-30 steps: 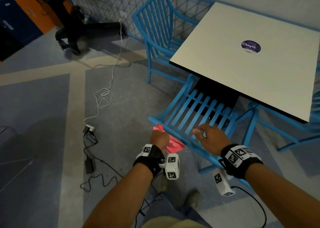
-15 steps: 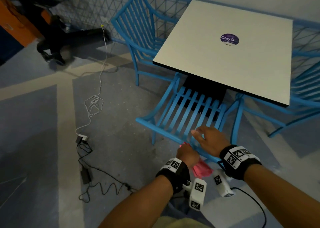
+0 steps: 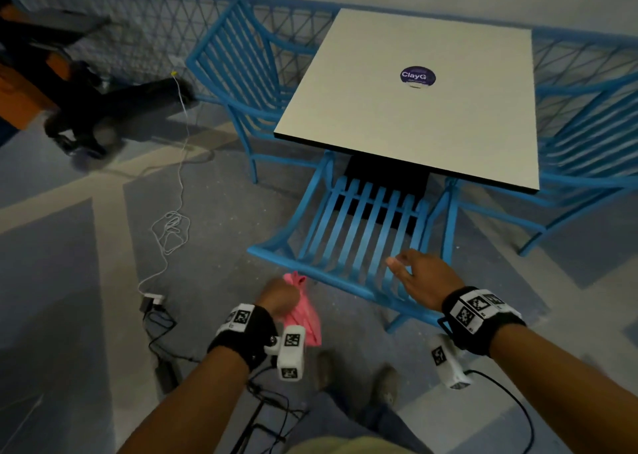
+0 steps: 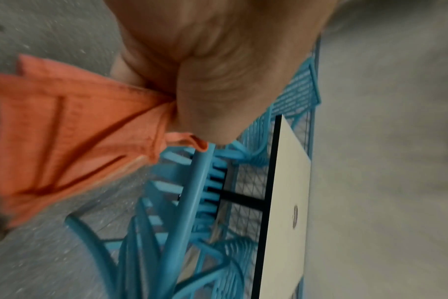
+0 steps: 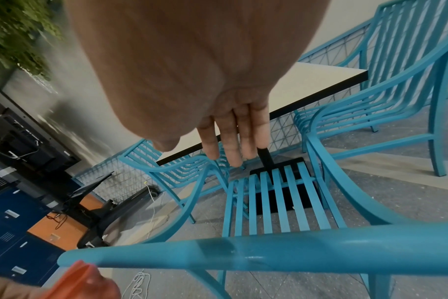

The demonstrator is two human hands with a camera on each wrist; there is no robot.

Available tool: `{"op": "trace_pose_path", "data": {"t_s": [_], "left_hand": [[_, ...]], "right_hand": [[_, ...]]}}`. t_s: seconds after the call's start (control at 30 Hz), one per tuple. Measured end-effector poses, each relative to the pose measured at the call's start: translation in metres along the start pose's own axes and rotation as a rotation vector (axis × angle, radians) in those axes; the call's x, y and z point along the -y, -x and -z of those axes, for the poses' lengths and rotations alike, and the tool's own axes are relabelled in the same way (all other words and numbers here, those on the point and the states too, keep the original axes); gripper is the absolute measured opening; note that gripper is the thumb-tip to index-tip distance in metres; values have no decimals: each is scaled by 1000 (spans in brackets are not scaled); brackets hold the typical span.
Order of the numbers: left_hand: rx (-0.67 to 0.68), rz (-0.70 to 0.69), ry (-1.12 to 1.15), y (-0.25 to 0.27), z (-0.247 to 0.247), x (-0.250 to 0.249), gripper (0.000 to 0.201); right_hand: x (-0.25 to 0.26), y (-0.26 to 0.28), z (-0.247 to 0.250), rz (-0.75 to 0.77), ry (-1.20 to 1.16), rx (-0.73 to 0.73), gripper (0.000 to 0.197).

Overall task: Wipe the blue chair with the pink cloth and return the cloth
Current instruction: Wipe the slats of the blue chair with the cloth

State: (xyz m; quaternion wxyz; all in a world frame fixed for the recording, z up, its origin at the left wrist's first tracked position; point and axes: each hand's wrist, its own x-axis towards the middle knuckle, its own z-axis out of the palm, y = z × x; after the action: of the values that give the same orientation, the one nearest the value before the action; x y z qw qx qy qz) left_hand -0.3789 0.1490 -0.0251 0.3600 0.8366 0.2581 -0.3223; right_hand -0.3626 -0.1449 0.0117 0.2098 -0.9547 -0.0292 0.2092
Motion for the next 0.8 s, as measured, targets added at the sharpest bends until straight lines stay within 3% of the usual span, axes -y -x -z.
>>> {"op": "trace_pose_path", "data": {"t_s": [0.07,0.23,0.33,0.5,0.8], "left_hand": [[-94,-25,34,-10,6,-6,30],[-99,-107,-45,-9,-40,-30,27],[-15,-155,-109,6,-82,-43,24],[94,-146,-127,25,-133,-68,29],[354,-252,-203,80,-222,-122,37]], "right_hand": [[-1,3,-2,0,-9,6,79],[-11,10,-4,-27,-34,4,72],[-26,13,-3,-60,-49,-22,75],[-57,27,0,-144,-60,-35,61],[-107,68,10,-289,-126,-123,51]]}}
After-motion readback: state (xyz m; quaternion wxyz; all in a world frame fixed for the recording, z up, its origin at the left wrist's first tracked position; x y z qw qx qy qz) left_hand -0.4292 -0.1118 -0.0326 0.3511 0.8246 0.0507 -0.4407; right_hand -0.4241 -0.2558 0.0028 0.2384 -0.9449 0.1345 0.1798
